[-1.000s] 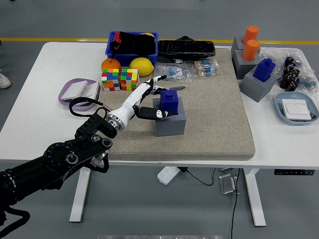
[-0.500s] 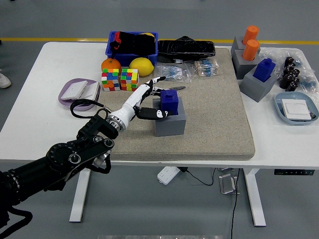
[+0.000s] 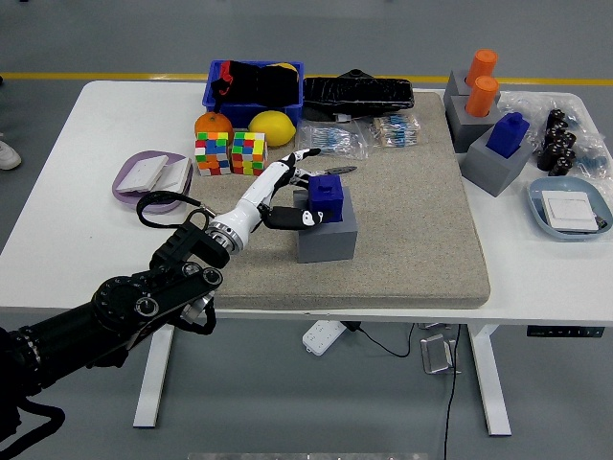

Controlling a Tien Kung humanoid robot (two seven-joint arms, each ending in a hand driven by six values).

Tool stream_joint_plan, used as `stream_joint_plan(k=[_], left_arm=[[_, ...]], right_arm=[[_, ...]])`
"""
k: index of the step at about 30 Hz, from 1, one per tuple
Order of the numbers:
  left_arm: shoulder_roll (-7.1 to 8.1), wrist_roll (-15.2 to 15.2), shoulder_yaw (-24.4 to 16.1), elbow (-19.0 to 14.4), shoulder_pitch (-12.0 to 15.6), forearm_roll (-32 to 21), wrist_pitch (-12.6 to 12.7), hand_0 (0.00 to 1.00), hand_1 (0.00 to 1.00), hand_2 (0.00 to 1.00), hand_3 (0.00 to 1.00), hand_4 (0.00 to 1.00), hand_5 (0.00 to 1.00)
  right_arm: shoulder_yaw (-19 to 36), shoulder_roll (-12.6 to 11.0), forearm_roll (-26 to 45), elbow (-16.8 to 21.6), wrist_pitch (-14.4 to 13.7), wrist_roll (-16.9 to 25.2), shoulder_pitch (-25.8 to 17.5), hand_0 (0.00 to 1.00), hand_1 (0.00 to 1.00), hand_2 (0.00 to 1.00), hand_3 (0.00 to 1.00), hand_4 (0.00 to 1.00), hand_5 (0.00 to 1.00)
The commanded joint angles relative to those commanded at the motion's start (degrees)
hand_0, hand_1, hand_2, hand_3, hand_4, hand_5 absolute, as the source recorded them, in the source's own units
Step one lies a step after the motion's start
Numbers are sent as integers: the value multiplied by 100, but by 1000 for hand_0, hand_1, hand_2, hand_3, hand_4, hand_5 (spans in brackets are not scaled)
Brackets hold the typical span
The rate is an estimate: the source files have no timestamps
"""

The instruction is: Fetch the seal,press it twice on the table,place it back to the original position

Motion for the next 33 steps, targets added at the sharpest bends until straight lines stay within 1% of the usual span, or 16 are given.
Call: stream_joint_plan(k=[3, 4, 9, 10, 23, 27, 33], left_arm=[[-10, -16, 0, 12, -1, 5, 62, 894, 609, 525, 911, 766, 2], [-11, -21, 0, 11, -1, 14, 78, 879, 589, 500, 903, 745, 2], [-23, -47, -14, 14, -6, 16, 126, 879, 589, 500, 903, 745, 2], [-25, -52, -18, 14, -7, 13, 129, 877, 576, 500, 904, 730, 2], [-1, -52, -79, -22, -30, 27, 120, 876, 567, 491, 905, 727, 2], [46, -48, -148, -71, -44, 55, 115, 876, 567, 491, 905, 727, 2], [283, 38, -341, -320, -51, 198, 80, 877, 566, 489, 902, 728, 2]], right_arm=[[-9, 2, 7, -1, 0, 1, 2, 871, 740, 717, 735, 830, 517], [-10, 3, 9, -2, 0, 1, 1, 871, 740, 716, 735, 830, 516], [4, 5, -5, -5, -4, 4, -4, 871, 740, 716, 735, 830, 516], [2, 5, -5, -5, -6, 5, -5, 871, 740, 717, 735, 831, 516], [14, 0, -10, -7, -11, 9, -1, 871, 740, 716, 734, 830, 515], [-1, 2, 0, -6, -12, 9, -1, 871, 740, 716, 734, 830, 515], [-11, 1, -4, -7, -10, 8, -3, 871, 740, 716, 733, 830, 516]])
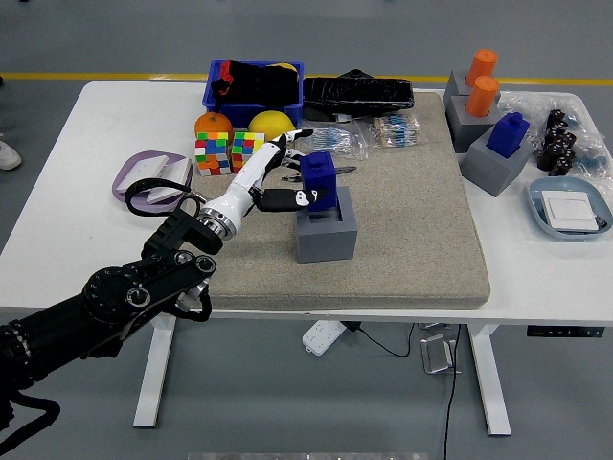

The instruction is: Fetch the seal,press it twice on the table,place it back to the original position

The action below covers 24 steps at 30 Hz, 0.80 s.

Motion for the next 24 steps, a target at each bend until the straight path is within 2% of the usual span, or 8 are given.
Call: stream_joint_plan(k=[5, 12, 19, 24], left_arm=[[224, 47, -134, -179, -9, 112, -23, 877, 565, 485, 901, 727, 2], [516, 67, -251, 21, 29, 120, -40, 878, 565, 484, 900, 728, 2], [681, 41, -245, 271, 167, 70, -55, 877, 565, 483, 900, 728, 2], [722, 6, -188, 412, 258, -9, -62, 877, 562, 482, 899, 729, 2]], right_arm=[[34, -6, -34, -1, -3, 0, -4, 871, 741, 717, 733, 830, 515], [-6, -12, -4, 8, -5, 1, -3, 871, 740, 717, 733, 830, 513], [20, 13, -34, 6, -5, 0, -34, 871, 740, 716, 733, 831, 513], [42, 22, -39, 10, -5, 0, -36, 871, 741, 716, 733, 830, 511]])
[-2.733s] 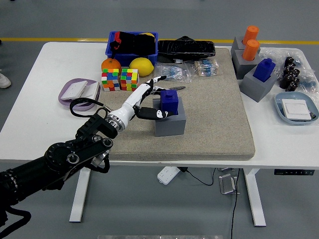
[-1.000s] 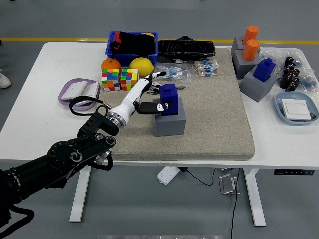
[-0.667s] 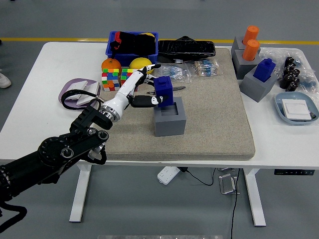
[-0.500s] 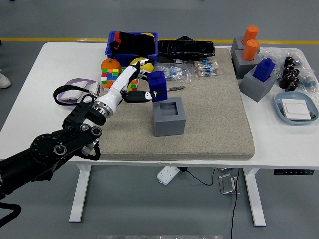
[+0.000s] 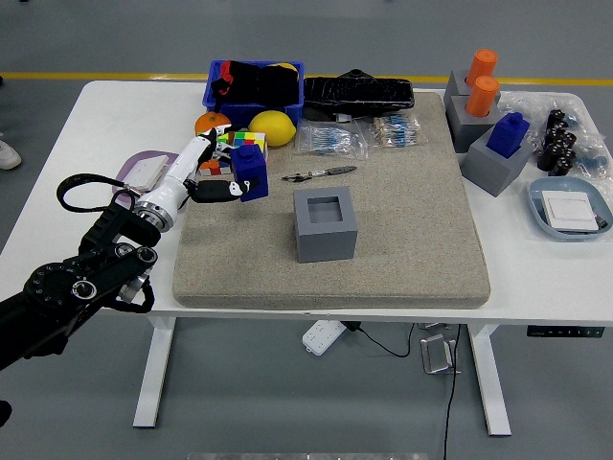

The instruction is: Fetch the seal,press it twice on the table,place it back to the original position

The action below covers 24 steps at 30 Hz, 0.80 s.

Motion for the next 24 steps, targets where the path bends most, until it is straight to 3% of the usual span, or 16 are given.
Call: stream_joint_plan(k=[13, 24], left_arm=[[-85, -218, -159, 445, 402, -325, 31, 875, 560, 479, 896, 727, 2], [-148, -352, -232, 567, 583, -341, 108, 874, 559, 477, 894, 727, 2]], right_arm=[[89, 58, -71, -2, 4, -1, -37, 870, 740, 716, 732, 830, 512], [124, 79, -70, 13, 14, 7, -42, 870, 740, 716, 732, 830, 511]])
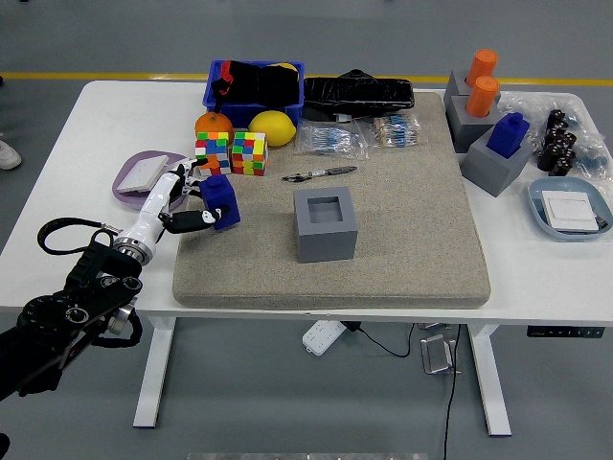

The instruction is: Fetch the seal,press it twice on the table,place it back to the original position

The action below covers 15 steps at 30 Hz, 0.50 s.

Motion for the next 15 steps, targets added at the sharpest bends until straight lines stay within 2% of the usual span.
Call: stream_joint_plan(k=[15], left_arm=[[-34, -186, 161, 110, 47, -161, 91, 873, 555, 476, 891, 726, 2]], right_arm=[[29, 13, -9, 7, 1, 9, 10, 870, 740, 714, 733, 832, 511]])
